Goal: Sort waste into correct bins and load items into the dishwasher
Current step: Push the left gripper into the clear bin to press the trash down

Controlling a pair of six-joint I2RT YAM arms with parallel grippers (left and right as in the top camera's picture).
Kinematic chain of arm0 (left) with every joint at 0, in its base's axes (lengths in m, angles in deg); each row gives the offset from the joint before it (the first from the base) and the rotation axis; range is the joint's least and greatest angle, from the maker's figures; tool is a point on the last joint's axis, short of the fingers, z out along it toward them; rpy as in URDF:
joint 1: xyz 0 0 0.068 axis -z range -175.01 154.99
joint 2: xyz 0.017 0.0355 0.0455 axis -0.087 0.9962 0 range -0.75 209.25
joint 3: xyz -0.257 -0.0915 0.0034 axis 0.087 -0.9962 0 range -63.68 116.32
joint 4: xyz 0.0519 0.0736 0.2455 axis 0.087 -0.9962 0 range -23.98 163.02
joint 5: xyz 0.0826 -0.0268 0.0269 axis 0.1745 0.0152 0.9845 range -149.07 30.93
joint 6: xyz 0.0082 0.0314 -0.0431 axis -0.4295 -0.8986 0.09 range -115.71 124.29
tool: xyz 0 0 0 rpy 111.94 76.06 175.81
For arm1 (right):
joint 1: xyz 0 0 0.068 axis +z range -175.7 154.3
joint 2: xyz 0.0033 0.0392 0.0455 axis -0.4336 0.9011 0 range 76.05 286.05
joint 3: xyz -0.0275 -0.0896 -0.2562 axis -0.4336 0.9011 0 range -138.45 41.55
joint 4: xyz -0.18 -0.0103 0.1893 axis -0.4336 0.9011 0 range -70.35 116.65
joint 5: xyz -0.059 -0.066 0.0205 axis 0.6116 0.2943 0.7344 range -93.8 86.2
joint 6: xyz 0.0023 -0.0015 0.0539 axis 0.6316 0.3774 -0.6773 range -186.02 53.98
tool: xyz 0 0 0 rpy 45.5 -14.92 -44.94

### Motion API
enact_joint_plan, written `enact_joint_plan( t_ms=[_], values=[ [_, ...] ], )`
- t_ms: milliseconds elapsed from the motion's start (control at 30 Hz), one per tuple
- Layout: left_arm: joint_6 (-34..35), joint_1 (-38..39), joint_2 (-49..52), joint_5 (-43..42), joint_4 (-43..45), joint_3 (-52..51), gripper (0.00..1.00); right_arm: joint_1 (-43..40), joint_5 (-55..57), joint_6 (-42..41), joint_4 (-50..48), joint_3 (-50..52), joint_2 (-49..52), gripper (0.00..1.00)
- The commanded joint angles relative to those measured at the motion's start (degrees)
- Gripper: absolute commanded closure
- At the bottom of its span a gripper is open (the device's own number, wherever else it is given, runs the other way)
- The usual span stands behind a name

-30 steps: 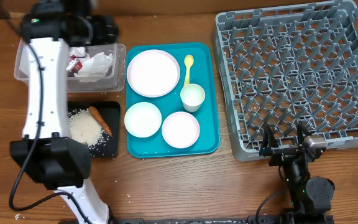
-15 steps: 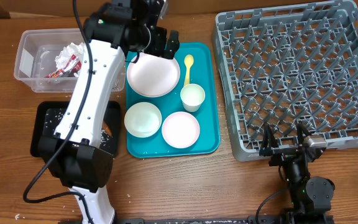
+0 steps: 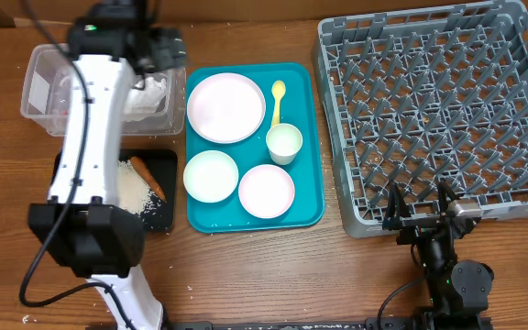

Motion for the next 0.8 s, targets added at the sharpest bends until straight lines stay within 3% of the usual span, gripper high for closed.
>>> enact_joint_plan(
  t_ms=[0, 567, 767],
  values=[
    [3.1, -1.7, -1.0, 0.9, -1.2, 0.7, 0.00, -0.3, 0.0, 0.1, -0.2, 0.6, -0.6, 0.00],
    [4.1, -6.3, -1.0, -1.7, 0.5, 0.7, 0.00, -0.3, 1.2, 0.0, -3.0, 0.6, -0.6, 0.00],
    [8.7, -9.6, -1.0, -1.8, 1.8, 0.7, 0.00, -0.2, -14.9, -10.4, -11.4, 0.6, -0.6, 0.00]
  ],
)
